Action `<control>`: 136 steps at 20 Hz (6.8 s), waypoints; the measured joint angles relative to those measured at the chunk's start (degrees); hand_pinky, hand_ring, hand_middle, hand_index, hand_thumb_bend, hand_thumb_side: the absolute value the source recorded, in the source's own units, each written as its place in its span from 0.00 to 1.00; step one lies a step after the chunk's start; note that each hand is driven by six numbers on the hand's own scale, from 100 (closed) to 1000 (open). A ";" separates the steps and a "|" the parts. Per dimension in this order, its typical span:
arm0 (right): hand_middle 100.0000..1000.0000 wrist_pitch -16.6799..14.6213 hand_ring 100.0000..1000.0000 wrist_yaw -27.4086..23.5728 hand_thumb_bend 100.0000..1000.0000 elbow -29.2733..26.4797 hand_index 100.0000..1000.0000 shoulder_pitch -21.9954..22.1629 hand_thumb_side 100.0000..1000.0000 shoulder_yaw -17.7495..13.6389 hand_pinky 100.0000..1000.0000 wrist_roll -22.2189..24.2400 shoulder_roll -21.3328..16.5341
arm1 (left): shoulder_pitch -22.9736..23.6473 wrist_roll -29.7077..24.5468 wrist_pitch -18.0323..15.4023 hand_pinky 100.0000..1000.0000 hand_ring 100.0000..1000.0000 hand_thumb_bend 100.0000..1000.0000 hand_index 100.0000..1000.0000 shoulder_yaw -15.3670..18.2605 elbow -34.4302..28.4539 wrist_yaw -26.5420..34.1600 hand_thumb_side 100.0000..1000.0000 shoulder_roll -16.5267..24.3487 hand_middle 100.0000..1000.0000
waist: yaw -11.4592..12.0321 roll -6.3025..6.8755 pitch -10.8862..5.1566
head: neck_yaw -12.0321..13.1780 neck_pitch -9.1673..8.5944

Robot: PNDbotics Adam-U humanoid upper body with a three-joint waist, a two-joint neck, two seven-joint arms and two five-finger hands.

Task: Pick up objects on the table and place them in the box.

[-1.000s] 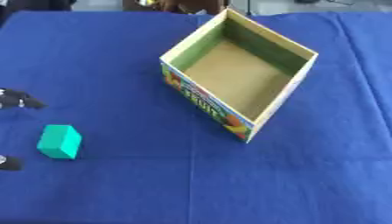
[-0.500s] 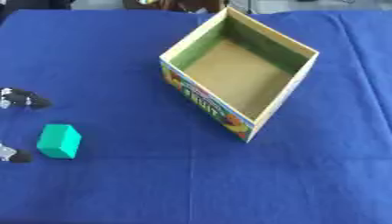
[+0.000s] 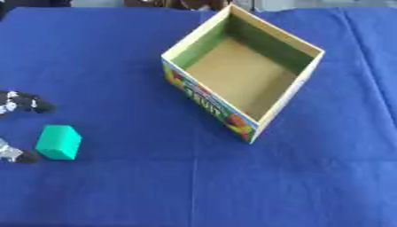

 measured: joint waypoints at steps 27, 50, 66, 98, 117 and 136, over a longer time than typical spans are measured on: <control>0.70 0.47 0.88 0.09 0.00 0.00 0.81 -0.50 0.79 0.35 0.87 0.53 0.46 | -2.32 1.08 5.06 0.72 0.68 0.55 0.87 -2.21 -1.77 -12.12 0.69 -1.22 0.64 | -0.05 -0.12 0.45 | -1.24 -0.68; 0.70 0.60 0.89 0.09 0.00 0.00 0.81 -0.49 0.79 0.38 0.87 0.72 0.53 | -2.43 7.61 7.58 0.28 0.35 0.07 0.55 -2.71 -3.97 -12.20 0.68 -1.70 0.38 | 0.01 -0.16 0.63 | -0.93 -0.81; 0.70 0.61 0.89 0.09 0.00 0.00 0.81 -0.48 0.79 0.38 0.87 0.64 0.51 | -4.22 15.95 10.73 0.15 0.26 0.00 0.46 -0.90 -6.50 -9.74 0.73 -1.72 0.29 | 0.31 0.36 0.61 | -0.72 -1.22; 0.70 0.08 0.89 -2.16 0.00 0.00 0.81 -3.13 0.78 1.49 0.87 1.48 -1.61 | -36.43 16.19 9.56 0.16 0.23 0.00 0.43 -0.62 3.24 -9.75 0.75 -14.01 0.26 | -6.21 4.24 1.02 | 3.10 -3.02; 0.71 0.64 0.89 -6.25 0.00 0.00 0.81 -8.67 0.76 3.17 0.87 0.62 -0.45 | -42.44 25.72 9.76 0.17 0.22 0.00 0.43 -1.77 9.28 -27.47 0.75 -26.70 0.26 | -13.63 5.04 4.15 | 9.76 -6.02; 0.71 1.14 0.89 -6.15 0.00 0.00 0.81 -9.17 0.75 3.58 0.88 -1.59 0.48 | -38.25 19.49 4.24 0.20 0.25 0.00 0.45 -3.79 18.72 -27.99 0.73 -32.88 0.26 | -13.67 4.81 5.19 | 9.59 -6.03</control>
